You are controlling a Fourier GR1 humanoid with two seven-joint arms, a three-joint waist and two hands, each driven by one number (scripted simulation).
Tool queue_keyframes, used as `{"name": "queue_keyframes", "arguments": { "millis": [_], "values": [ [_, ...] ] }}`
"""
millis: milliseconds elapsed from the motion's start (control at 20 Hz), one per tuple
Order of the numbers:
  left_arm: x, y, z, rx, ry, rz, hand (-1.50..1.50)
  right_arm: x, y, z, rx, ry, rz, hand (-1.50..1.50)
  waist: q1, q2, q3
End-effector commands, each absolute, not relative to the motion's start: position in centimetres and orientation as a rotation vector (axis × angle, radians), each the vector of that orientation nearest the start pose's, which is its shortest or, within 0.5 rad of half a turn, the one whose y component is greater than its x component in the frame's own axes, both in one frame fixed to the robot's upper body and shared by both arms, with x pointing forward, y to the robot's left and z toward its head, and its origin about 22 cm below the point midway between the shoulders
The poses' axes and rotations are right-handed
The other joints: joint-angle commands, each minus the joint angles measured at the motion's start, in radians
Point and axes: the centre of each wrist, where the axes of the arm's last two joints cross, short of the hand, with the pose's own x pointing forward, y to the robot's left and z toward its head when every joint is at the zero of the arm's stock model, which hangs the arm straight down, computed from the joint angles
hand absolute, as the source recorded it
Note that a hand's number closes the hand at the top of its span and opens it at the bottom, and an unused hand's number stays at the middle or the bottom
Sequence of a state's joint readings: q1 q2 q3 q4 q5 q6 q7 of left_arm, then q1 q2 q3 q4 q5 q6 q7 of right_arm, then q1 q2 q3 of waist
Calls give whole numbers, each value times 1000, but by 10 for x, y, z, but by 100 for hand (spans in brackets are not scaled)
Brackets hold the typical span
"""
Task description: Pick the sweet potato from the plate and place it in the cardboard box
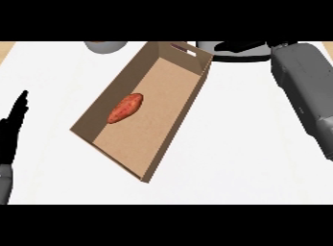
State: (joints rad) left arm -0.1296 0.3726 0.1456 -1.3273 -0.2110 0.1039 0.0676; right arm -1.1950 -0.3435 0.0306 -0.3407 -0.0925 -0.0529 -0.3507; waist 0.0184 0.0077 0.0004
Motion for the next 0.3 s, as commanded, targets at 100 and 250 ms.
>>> {"name": "queue_keyframes", "arguments": {
  "millis": [100, 250],
  "values": [
    [267, 355, 18, 648, -1373, -223, 0, 458, -308, 151, -208, -1834, 402, -150, -6, -3, 0],
    [267, 350, 7, 644, -1372, -237, 0, 450, -326, 136, -190, -1820, 470, -150, -2, 1, 0]
  ]
}}
